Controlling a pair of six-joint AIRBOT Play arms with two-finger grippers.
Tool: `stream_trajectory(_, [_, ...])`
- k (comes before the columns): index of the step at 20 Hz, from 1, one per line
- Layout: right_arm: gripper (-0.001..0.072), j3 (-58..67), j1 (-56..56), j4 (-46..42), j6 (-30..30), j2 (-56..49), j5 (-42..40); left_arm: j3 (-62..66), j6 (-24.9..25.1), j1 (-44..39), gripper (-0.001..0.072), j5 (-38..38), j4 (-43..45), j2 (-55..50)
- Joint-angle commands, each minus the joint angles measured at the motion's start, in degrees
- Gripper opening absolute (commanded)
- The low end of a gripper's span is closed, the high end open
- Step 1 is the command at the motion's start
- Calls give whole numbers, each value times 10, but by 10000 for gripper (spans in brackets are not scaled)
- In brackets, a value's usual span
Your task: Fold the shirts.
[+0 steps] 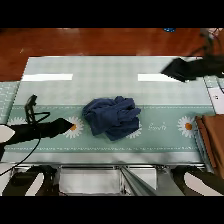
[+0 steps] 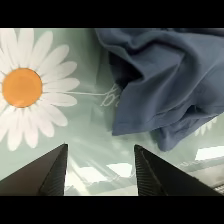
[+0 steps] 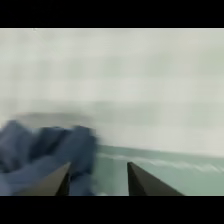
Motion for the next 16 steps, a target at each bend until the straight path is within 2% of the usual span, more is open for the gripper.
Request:
stream_trajectory(1, [402, -152, -103, -74, 14, 108, 4, -39, 123, -3, 508, 80, -173, -75])
stream_trajectory(5, [402, -300, -111, -10, -21, 158, -24, -38, 362, -13, 508, 124, -429, -198])
stream_trajectory(6, [402, -323, -112, 13, -31, 159, -26, -35, 402, -19, 508, 123, -474, -229])
stream_trajectory(8, [402, -358, -112, 44, -40, 159, -39, -17, 428, -39, 508, 122, -503, -283])
stream_trajectory(13, [401, -380, -111, 51, -43, 159, -41, 67, 428, -92, 507, 117, -503, -393])
stream_trajectory(14, [401, -380, -111, 51, -42, 159, -38, 86, 428, -91, 448, 104, -501, -406])
stream_trajectory(15, [401, -381, -107, 51, -42, 159, -33, 108, 428, -84, 61, 82, -488, -416])
stream_trajectory(16, [401, -386, -93, 51, -42, 159, -32, 131, 430, -74, 20, 59, -477, -421])
